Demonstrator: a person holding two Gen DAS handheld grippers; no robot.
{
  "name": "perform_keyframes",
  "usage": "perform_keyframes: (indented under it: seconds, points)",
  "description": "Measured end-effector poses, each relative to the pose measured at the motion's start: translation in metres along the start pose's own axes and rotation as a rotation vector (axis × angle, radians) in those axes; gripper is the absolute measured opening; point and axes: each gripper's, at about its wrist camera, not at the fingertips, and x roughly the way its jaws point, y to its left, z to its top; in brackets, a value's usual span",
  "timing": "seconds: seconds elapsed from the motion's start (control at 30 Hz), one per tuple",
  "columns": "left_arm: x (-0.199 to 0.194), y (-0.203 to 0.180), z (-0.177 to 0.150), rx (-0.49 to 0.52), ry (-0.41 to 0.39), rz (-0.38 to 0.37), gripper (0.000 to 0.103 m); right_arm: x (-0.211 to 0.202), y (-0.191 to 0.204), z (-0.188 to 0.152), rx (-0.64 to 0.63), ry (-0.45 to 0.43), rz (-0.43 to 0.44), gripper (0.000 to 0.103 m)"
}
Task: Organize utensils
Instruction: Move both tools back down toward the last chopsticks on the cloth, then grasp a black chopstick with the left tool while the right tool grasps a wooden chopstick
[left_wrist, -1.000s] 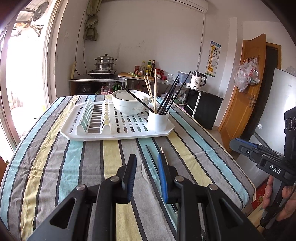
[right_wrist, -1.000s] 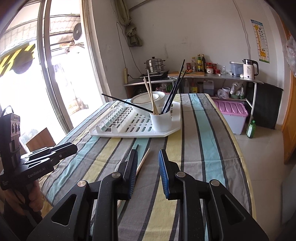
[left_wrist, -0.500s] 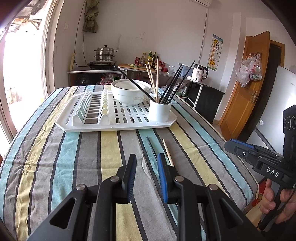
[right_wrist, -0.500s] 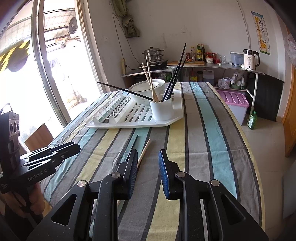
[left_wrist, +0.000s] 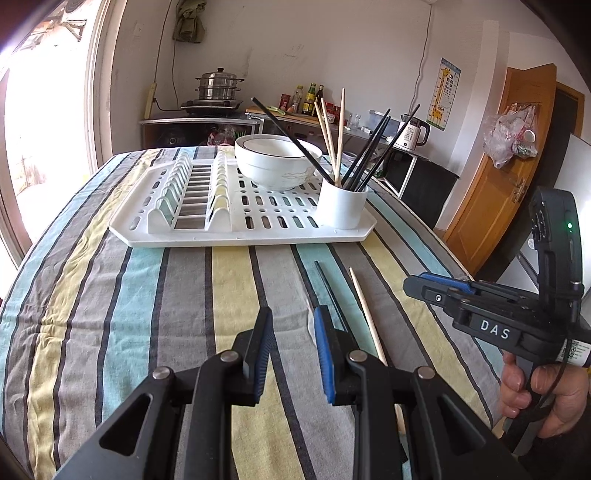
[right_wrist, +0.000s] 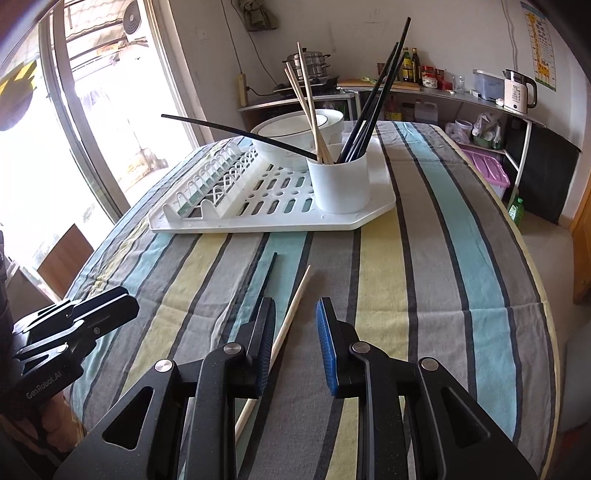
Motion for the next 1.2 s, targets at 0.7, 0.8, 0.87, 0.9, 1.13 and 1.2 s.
perform_keyframes:
  seconds: [0.7,0.8,0.87,0.9,1.13,1.2]
  points:
    - [0.057,0.001,0.030,-0.033,0.150,-0.009,0.025,0.060,-0.003,0.015,-0.053,0.123,-0.037,0.000]
    - [0.070,-0.004,0.030,-0.035,0.184,-0.022,0.025,0.059,-0.011,0.016,-0.067,0.121,-0.062,0.000]
    - [0.078,-0.009,0.031,-0.029,0.204,-0.032,0.025,0.059,-0.021,0.015,-0.053,0.131,-0.062,0.000]
    - [0.083,-0.011,0.031,-0.027,0.215,-0.039,0.025,0.059,-0.024,0.015,-0.049,0.133,-0.062,0.000]
    - [0.113,-0.025,0.036,-0.021,0.267,-0.044,0.025,0.050,-0.036,0.017,0.032,0.108,0.028,0.000]
    - [0.121,-0.026,0.038,-0.020,0.277,-0.034,0.025,0.050,-0.034,0.016,0.031,0.103,0.035,0.000]
